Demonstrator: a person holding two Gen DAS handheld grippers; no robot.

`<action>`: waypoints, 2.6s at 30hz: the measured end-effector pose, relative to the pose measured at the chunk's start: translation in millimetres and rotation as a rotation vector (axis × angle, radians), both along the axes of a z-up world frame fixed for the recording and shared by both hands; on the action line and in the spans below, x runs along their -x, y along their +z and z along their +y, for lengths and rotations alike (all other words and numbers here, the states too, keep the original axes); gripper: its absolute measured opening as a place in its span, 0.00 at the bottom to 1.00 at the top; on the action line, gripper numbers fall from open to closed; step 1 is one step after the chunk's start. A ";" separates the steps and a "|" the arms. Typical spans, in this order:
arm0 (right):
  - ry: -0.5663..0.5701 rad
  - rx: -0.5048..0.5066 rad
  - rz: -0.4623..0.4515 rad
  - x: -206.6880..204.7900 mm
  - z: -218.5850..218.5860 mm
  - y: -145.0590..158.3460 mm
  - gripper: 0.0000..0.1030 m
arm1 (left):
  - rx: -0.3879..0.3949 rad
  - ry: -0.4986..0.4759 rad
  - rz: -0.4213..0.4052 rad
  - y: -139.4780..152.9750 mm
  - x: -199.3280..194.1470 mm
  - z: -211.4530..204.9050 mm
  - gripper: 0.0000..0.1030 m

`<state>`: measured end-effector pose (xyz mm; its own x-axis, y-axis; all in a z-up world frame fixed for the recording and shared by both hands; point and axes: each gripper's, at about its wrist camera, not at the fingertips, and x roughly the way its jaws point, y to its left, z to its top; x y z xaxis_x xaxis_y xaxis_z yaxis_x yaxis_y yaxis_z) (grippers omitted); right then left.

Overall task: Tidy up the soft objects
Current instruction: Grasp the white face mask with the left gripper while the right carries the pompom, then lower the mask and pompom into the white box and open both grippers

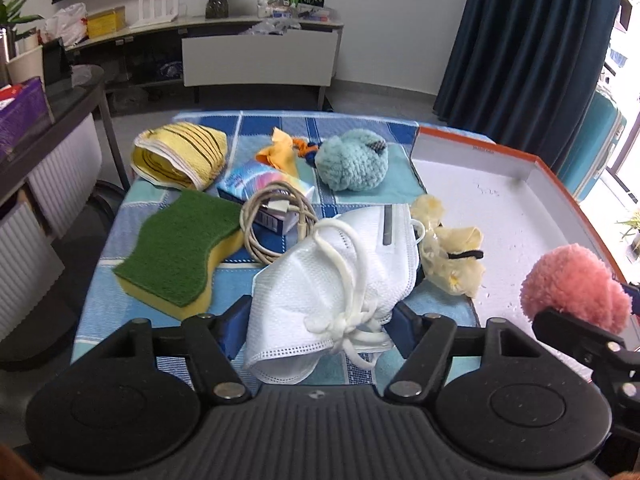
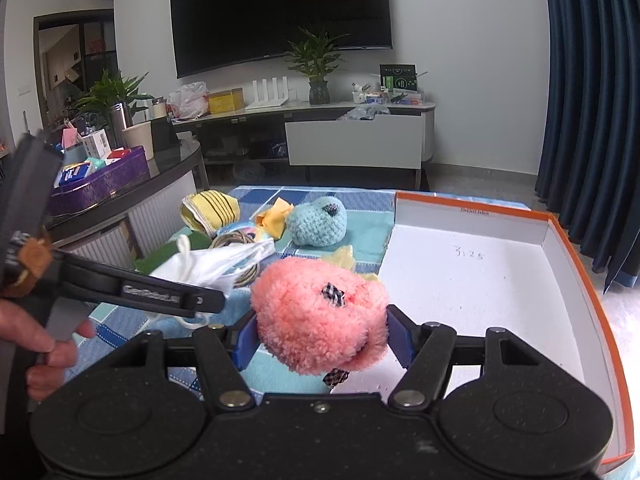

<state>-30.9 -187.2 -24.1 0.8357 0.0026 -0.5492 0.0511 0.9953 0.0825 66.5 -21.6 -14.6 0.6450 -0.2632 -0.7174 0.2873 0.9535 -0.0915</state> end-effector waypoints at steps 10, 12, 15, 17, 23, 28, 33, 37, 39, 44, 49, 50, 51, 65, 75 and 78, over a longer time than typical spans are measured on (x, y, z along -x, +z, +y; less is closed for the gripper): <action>-0.036 -0.008 -0.025 -0.3 -15.5 16.3 0.75 | 0.029 0.054 -0.018 22.4 12.7 -10.1 0.69; -0.049 -0.004 -0.030 1.6 -20.6 19.2 0.75 | 0.045 0.055 -0.015 25.7 14.7 -12.7 0.69; -0.069 -0.003 -0.032 3.7 -28.2 22.1 0.75 | 0.044 0.041 -0.021 29.5 16.0 -22.1 0.69; -0.086 -0.005 -0.034 4.8 -33.9 23.8 0.75 | 0.049 0.030 -0.026 31.9 15.1 -27.8 0.69; -0.125 -0.007 -0.042 8.2 -50.4 28.5 0.75 | 0.067 0.004 -0.032 38.4 13.4 -42.9 0.69; -0.149 -0.003 -0.054 11.4 -61.3 32.6 0.75 | 0.073 -0.020 -0.038 41.7 11.0 -56.6 0.69; -0.172 -0.003 -0.057 11.8 -72.8 35.1 0.76 | 0.079 -0.036 -0.037 42.4 7.0 -67.5 0.69; -0.192 -0.004 -0.062 10.2 -81.7 38.0 0.76 | 0.079 -0.053 -0.038 43.0 4.4 -77.3 0.69; -0.202 0.002 -0.064 11.3 -86.7 38.6 0.76 | 0.084 -0.063 -0.036 43.3 3.6 -83.1 0.69; -0.222 -0.001 -0.067 8.0 -98.2 38.8 0.76 | 0.085 -0.088 -0.029 41.6 -0.8 -94.7 0.69; -0.236 0.002 -0.070 4.9 -106.5 39.6 0.76 | 0.087 -0.100 -0.028 42.0 -4.2 -104.9 0.69; -0.239 0.002 -0.071 4.8 -107.8 39.6 0.76 | 0.088 -0.103 -0.028 42.0 -4.3 -107.3 0.69; -0.242 0.001 -0.072 4.7 -109.7 39.4 0.76 | 0.088 -0.106 -0.029 42.0 -4.9 -109.1 0.69; -0.272 -0.004 -0.064 -4.9 -123.7 36.6 0.77 | 0.086 -0.139 -0.021 38.9 -9.8 -131.2 0.69; -0.289 -0.006 -0.044 -13.5 -123.3 31.6 0.78 | 0.082 -0.159 -0.006 33.5 -14.5 -145.2 0.70; -0.296 -0.011 -0.039 -16.3 -126.7 29.8 0.78 | 0.080 -0.164 0.000 31.7 -15.8 -148.0 0.70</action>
